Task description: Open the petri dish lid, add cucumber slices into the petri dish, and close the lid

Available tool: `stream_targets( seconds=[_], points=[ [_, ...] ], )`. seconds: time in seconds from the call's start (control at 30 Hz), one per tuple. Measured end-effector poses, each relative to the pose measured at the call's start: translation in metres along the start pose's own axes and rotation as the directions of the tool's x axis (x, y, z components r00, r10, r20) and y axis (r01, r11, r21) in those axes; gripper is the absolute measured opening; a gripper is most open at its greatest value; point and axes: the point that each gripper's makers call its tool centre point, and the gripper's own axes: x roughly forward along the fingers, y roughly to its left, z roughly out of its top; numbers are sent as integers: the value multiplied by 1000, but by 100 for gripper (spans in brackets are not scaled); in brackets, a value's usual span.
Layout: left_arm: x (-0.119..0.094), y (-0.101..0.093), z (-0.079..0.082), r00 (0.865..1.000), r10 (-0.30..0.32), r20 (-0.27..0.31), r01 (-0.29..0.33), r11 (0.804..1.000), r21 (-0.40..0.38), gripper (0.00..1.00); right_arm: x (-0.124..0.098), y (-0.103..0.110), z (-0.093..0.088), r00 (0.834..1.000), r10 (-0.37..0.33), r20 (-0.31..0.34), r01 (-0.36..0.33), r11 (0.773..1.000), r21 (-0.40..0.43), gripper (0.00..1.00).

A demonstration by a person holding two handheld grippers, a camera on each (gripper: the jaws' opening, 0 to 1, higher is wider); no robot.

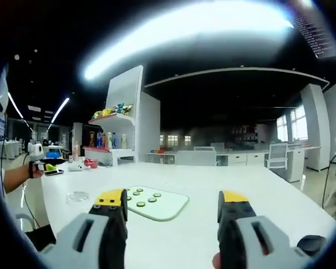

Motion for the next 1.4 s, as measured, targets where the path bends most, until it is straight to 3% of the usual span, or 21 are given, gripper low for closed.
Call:
stream_targets(
  seconds=[0.4,0.83,1.0,1.27,1.4],
  points=[
    [0,-3,0,998,-65,-27,66,998,14,78,22,25,7,996,92,-13,-93,995,-25,65],
    [-4,-1,-9,992,-112,-58,114,993,23,79,56,63,13,972,231,-37,-233,971,-59,65],
    [-3,-3,-10,987,-136,-83,139,990,37,79,67,83,12,950,309,-53,-312,948,-63,66],
    [0,-9,-12,976,-181,-117,189,981,55,79,83,125,0,892,438,-115,-447,891,-78,66],
    [0,-21,-15,962,-240,-129,247,968,43,79,89,142,-4,865,483,-134,-495,864,-85,66]
  ],
)
